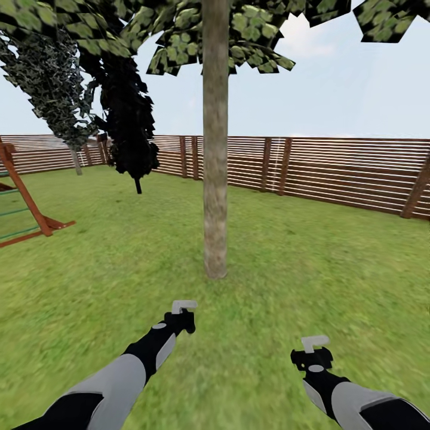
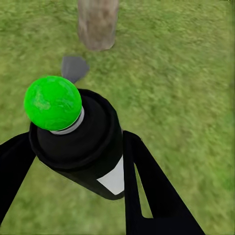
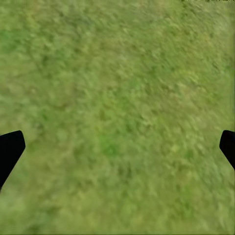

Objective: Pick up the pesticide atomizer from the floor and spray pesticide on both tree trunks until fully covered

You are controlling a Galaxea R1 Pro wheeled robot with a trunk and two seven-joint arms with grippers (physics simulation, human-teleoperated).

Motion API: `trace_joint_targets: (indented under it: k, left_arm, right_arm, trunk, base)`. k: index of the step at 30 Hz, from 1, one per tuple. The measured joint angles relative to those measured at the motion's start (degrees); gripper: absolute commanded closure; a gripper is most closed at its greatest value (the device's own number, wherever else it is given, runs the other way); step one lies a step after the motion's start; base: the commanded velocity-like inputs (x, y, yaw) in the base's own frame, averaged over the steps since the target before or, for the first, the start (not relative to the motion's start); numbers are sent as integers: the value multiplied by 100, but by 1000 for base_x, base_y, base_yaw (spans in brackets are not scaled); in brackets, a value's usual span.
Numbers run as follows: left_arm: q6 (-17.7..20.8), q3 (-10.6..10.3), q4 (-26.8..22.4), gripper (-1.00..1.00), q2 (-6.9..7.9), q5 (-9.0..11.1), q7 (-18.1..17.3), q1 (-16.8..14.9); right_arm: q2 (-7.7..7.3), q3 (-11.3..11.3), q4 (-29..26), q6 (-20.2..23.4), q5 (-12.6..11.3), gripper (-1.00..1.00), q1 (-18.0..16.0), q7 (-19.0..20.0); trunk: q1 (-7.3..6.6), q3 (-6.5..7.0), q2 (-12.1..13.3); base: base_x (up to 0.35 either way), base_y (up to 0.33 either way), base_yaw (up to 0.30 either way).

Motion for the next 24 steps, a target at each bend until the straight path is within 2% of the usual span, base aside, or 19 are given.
trace_joint_targets:
  k: [4, 12, 24]
  left_arm:
    - [0, 0, 4, 100, 0, -2, 0, 0]
    - [0, 0, 81, 100, 0, 0, 0, 0]
    - [-2, 0, 87, 100, 0, 0, 0, 0]
  right_arm:
    - [2, 0, 0, 5, 0, -100, 0, 5]
    - [28, 0, 8, 17, 0, -100, 0, 9]
    - [46, 0, 9, 18, 4, -100, 42, 13]
  trunk:
    - [0, 0, 0]
    - [0, 0, 0]
    - [0, 0, 0]
  base:
    - [350, 0, -18]
    - [350, 0, -128]
    - [350, 0, -6]
